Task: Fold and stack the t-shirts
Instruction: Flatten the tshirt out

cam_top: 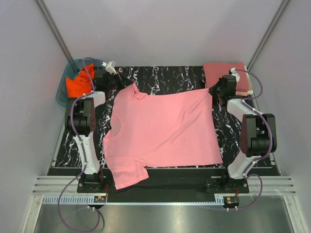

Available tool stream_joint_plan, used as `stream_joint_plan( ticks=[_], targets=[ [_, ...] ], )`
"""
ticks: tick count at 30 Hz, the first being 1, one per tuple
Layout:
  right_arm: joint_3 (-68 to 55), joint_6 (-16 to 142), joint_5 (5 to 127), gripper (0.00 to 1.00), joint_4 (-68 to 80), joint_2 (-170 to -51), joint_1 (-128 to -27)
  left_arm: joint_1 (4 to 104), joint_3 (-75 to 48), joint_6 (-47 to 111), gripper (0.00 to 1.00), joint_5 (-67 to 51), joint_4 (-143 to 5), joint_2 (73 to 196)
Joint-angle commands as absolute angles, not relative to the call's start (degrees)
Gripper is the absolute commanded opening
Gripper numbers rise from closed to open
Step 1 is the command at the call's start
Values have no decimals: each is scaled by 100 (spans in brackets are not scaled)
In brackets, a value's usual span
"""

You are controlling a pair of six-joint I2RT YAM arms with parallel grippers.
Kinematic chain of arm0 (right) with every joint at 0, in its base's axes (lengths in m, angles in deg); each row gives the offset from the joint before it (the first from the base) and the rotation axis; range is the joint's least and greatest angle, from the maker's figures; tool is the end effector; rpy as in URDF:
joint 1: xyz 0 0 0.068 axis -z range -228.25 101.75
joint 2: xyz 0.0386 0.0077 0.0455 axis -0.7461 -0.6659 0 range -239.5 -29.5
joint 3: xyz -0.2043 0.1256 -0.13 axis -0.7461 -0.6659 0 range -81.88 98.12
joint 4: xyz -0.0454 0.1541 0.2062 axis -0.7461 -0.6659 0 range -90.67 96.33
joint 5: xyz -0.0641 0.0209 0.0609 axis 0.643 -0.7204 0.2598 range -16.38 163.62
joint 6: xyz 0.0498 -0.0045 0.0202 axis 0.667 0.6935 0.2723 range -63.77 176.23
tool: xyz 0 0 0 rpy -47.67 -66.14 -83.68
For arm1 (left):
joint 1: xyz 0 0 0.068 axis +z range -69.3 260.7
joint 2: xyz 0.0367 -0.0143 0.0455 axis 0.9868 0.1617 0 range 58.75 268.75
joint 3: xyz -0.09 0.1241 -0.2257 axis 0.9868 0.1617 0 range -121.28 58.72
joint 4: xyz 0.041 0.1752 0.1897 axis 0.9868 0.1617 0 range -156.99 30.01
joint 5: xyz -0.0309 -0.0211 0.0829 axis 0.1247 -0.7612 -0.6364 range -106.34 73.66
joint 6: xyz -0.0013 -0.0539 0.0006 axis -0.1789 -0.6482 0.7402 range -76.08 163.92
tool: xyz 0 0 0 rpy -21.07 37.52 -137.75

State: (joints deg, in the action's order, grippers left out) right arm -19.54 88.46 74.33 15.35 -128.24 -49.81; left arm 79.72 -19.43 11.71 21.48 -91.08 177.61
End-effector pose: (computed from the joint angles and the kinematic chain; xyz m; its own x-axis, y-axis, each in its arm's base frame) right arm 0.3900 0.0102 0.2270 -0.3975 0.5227 -0.7542 0.2314 0.8524 0.4688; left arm 0.4699 -0.0298 0.2012 -0.5624 -0.4115 -0.7172 0.3559 0.6624 -0.6592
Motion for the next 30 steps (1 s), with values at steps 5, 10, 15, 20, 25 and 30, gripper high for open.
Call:
stream_joint_plan(
  ticks=[5,10,15,20,25,30],
  targets=[
    [-1738,8533,8065,0,1196,-12785,-4878,7806,-2767,903,0,2496,-9696,18521],
    [-1606,8453,8293,0,1020,-12820,-4860,7736,-3154,728,0,2540,-9757,18855],
    [-1597,8480,8434,0,932,-12768,-4851,7569,-3234,692,0,2620,-9837,18996],
    [-1509,8489,8399,0,836,-12812,-4860,7472,-3242,395,0,2724,-10134,19093],
    [-1456,8454,8320,0,791,-12811,-4676,7533,-3488,435,0,2542,-9795,19190],
    [-1421,8497,8144,0,730,-12873,-4676,7709,-3480,1112,0,1803,-8300,18962]
  ],
)
